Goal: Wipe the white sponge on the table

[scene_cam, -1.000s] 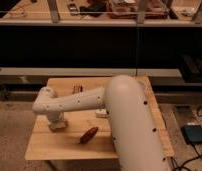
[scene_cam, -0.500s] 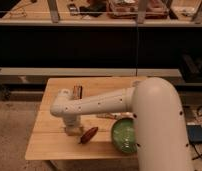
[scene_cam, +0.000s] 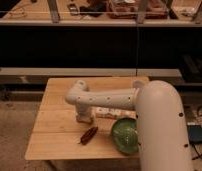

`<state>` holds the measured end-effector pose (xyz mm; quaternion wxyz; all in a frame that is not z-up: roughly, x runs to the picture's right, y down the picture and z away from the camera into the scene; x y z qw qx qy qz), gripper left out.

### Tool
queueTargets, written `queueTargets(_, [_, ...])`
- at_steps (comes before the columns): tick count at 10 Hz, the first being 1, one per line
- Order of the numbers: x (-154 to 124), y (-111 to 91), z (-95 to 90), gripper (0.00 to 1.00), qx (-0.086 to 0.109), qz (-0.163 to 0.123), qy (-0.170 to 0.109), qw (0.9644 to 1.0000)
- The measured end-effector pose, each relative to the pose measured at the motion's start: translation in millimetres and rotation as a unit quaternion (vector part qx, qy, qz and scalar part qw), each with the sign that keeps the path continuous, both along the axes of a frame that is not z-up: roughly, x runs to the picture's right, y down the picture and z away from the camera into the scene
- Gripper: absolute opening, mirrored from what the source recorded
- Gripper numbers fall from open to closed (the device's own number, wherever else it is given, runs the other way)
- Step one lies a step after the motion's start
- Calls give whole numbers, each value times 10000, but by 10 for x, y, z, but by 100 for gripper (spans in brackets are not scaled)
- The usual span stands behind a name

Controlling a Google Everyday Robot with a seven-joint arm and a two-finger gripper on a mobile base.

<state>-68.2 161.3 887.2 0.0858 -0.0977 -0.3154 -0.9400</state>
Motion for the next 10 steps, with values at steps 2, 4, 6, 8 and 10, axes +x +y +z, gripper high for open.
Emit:
queueTargets(2, [-154,-206,244,0,97,27,-66,9999])
queueTargets(4, [-451,-463,417,0,296,-88,-250,9992])
queueTargets(6, [-968,-632,426,0,482,-363,-651,9960])
queueTargets(8, [-1343,-625,387,0,539,-611,-978,9919])
queueTargets(10, [-1809,-433,260,0,506,-1013,-1452,9829])
